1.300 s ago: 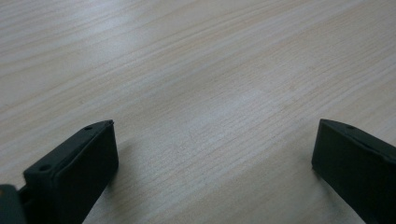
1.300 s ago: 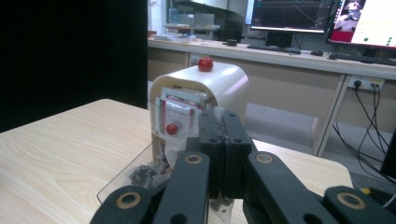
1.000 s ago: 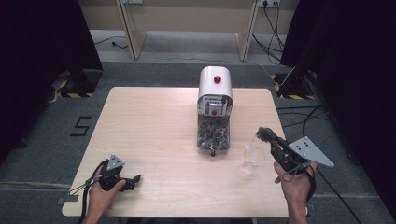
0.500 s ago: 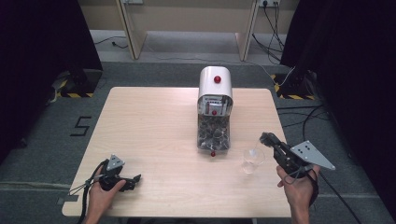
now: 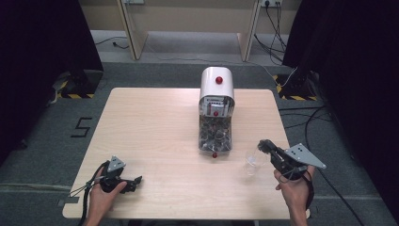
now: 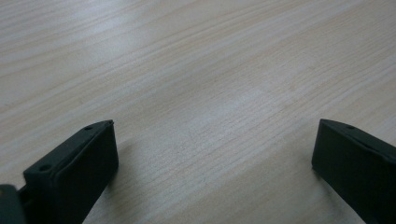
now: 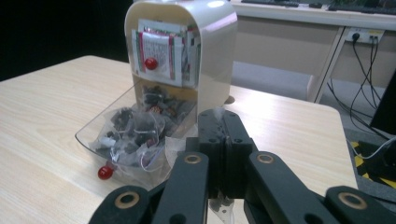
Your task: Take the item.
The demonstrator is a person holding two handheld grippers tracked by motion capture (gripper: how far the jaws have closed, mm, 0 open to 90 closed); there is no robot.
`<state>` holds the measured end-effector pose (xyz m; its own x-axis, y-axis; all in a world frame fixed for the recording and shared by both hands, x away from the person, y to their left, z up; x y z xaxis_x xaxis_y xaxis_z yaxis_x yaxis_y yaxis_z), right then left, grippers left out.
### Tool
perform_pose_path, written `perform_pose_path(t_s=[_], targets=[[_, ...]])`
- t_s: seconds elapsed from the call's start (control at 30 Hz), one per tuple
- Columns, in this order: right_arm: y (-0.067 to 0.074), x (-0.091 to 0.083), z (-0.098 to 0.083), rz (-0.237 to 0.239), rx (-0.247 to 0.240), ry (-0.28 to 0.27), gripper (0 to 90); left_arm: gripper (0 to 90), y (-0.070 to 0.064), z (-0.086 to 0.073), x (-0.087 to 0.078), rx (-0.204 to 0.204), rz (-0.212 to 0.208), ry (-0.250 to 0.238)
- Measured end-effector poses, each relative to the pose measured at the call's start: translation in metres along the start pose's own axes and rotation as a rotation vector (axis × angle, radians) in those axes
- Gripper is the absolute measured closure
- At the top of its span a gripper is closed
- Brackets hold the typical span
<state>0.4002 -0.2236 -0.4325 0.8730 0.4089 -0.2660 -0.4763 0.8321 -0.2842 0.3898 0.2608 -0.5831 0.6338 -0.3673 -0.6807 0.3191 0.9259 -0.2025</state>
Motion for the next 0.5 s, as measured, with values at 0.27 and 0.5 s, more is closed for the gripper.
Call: perform_pose_path(t_s=[0.27, 0.5], targets=[[0.009, 0.009, -0.012, 0.030, -0.008, 0.043, 88.8, 0.0, 0.000, 0.000, 0.000, 0.000, 0.000, 0.000], [0.015, 0.016, -0.021, 0.062, -0.015, 0.076, 88.4, 0.0, 0.000, 0.000, 0.000, 0.001, 0.000, 0.000]])
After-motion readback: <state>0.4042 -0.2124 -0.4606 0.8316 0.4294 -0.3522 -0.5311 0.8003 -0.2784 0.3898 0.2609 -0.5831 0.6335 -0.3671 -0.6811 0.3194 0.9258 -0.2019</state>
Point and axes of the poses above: each handheld gripper's, and its own axes: x roughly forward along the jaws, z roughly out of its top, y roughly to its left, the point moved 8 cm from there along x, roughly forward along the jaws, and after that the axes turned 15 degrees about -x, right-handed, at the moved point
